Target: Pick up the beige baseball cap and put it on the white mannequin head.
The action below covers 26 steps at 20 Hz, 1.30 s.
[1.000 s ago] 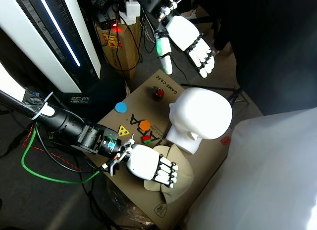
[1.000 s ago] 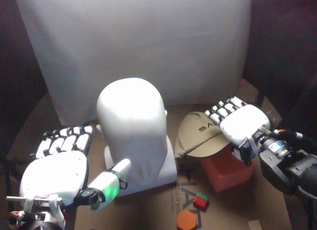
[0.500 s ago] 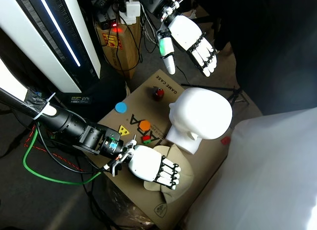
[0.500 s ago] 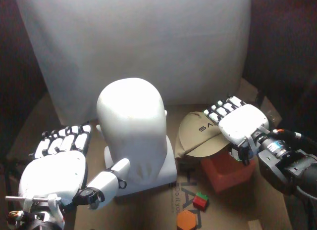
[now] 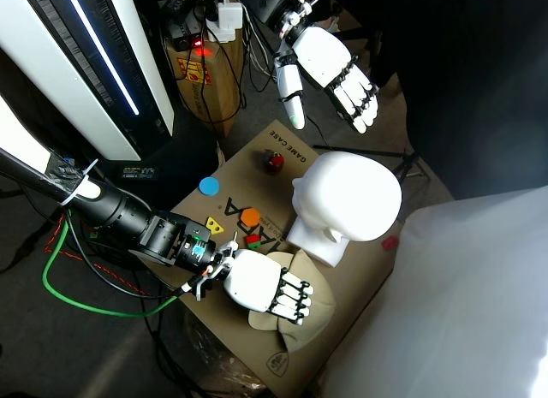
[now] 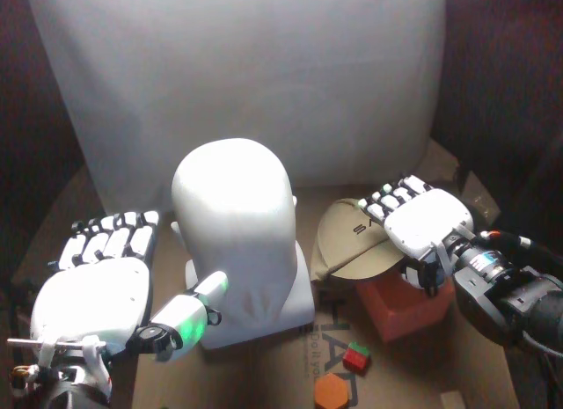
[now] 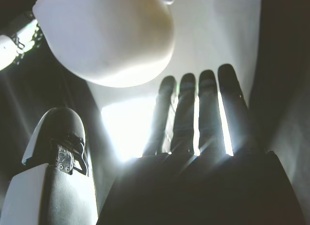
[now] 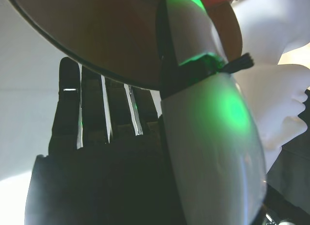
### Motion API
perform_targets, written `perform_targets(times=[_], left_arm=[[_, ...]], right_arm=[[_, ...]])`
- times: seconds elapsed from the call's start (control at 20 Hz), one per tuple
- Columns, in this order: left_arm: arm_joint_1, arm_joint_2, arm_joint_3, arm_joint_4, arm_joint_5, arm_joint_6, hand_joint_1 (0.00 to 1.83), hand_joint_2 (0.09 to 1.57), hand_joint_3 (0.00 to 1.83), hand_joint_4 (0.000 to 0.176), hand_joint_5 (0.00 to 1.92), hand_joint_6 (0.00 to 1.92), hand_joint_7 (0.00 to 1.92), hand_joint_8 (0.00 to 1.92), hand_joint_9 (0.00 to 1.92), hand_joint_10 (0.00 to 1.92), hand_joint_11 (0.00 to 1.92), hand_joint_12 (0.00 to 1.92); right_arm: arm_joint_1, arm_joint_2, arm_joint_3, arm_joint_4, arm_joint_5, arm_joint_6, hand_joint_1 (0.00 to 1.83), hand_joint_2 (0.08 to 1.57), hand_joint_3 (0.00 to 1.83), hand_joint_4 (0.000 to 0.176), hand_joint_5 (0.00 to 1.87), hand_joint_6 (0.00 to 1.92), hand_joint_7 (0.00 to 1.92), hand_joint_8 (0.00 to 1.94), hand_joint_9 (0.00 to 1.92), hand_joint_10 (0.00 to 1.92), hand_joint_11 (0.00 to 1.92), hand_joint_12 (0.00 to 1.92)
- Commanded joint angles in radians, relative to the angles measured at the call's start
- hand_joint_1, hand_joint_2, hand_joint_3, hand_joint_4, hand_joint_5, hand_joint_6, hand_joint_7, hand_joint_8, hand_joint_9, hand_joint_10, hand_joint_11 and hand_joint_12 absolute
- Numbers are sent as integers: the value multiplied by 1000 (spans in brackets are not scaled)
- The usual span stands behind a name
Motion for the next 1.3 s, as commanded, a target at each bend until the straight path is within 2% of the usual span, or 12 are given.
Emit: perform_targets(times=[0.0, 0.15, 0.2, 0.3, 0.45, 0.5, 0.55, 0.6, 0.65, 0.8, 0.95, 1.25], left_arm=[[-10, 5, 7, 65, -95, -6, 0, 1142, 2, 0, 115, 0, 117, 2, 100, 1, 0, 435], [-15, 4, 13, 49, -95, -6, 0, 1139, 0, 0, 115, 0, 113, 0, 99, 0, 0, 436], [-15, 5, 13, 49, -95, -6, 0, 1139, 0, 0, 116, 0, 113, 0, 99, 0, 0, 435], [-13, 5, 12, 44, -95, -6, 0, 1139, 0, 0, 116, 1, 113, 1, 99, 1, 0, 435], [-8, 4, 3, 35, -95, -6, 0, 1141, 1, 0, 127, 5, 123, 4, 99, 0, 0, 433], [-7, 4, -1, 31, -95, -6, 0, 1141, 1, 0, 128, 5, 123, 4, 99, 0, 0, 433], [-6, 3, -3, 25, -99, -6, 0, 1141, 1, 0, 128, 5, 123, 4, 99, 0, 0, 433], [-7, 0, -6, 13, -112, -6, 0, 1141, 1, 0, 128, 4, 124, 4, 100, 1, 0, 433], [-8, -1, -7, 2, -125, -6, 0, 1142, 1, 0, 127, 4, 123, 3, 100, 1, 0, 433], [-8, -2, -11, -16, -127, -6, 0, 1149, 4, 0, 126, 2, 123, 2, 100, 1, 0, 432], [-6, -2, -14, -19, -131, -6, 0, 1151, 3, 0, 122, 0, 123, 1, 100, 0, 0, 451], [-6, -1, -14, -20, -136, -6, 0, 1154, 2, 0, 112, 1, 90, 1, 80, 1, 0, 401]], right_arm=[[7, 5, 12, 4, 103, 2, 1132, 1081, 0, 0, 223, 5, 269, 5, 228, 6, 0, 722], [8, 5, 14, 4, 90, 15, 1139, 1083, 0, 0, 243, 8, 300, 8, 256, 11, 0, 760], [8, 5, 15, 4, 86, 18, 1131, 1095, 5, 0, 272, 14, 330, 11, 285, 17, 0, 833], [7, 5, 15, 3, 81, 18, 1131, 1123, 7, 0, 369, 25, 434, 16, 413, 41, 0, 1166], [8, 3, 15, 3, 76, 18, 1177, 1167, 2, 0, 702, 43, 793, 35, 829, 167, 409, 1372], [8, 3, 15, 3, 78, 18, 1310, 1185, 0, 0, 711, 946, 874, 858, 856, 1170, 513, 1443], [8, 3, 15, 3, 80, 18, 1338, 1205, 4, 0, 675, 1177, 844, 1139, 774, 1464, 559, 1522], [8, 3, 16, 3, 89, 18, 1350, 1195, 0, 0, 743, 1140, 863, 1186, 770, 1514, 634, 1594], [8, 3, 18, 3, 95, 20, 1355, 1183, 0, 0, 782, 1106, 914, 1139, 750, 1531, 690, 1670], [14, -1, 40, 3, 128, 40, 1355, 1185, 1, 0, 776, 1124, 926, 1136, 724, 1551, 662, 1735], [22, -8, 69, 3, 166, 44, 1354, 1187, 0, 0, 753, 1158, 929, 1124, 730, 1548, 642, 1700], [49, -5, 91, 5, 370, -10, 1355, 1186, 1, 0, 743, 1180, 914, 1111, 761, 1530, 661, 1670]])
